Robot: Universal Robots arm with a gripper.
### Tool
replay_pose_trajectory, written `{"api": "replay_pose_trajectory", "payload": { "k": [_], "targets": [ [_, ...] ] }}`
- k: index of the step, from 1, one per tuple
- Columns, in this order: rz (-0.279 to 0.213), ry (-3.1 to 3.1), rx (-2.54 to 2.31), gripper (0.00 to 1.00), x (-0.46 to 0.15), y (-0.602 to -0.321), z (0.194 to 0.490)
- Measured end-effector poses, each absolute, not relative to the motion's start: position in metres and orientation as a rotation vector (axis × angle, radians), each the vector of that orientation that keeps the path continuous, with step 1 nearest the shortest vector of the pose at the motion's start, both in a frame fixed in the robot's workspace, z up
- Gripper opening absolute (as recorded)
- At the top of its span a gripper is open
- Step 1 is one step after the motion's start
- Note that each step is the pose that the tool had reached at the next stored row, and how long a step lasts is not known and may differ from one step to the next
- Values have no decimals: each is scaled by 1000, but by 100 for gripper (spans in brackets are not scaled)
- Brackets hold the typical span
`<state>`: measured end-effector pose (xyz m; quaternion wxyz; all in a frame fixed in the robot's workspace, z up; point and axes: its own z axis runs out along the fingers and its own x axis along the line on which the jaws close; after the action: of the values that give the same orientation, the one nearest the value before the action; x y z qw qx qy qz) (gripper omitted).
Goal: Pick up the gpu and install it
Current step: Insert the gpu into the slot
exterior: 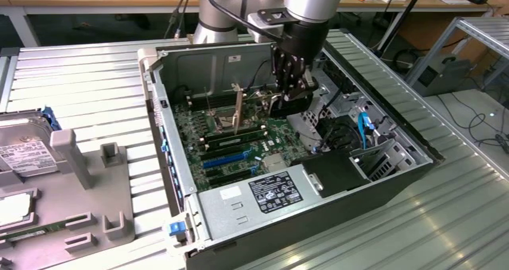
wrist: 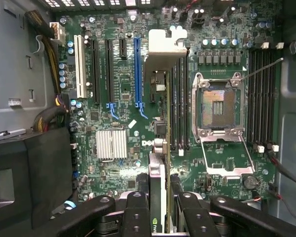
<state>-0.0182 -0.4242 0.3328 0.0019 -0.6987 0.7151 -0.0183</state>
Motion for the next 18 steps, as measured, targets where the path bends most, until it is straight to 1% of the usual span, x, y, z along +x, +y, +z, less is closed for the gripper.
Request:
{"api": "replay_pose_trajectory", "payload": {
  "k": [18],
  "targets": [
    [-57,2243,-2193,27,-18,-424,323]
  ]
}}
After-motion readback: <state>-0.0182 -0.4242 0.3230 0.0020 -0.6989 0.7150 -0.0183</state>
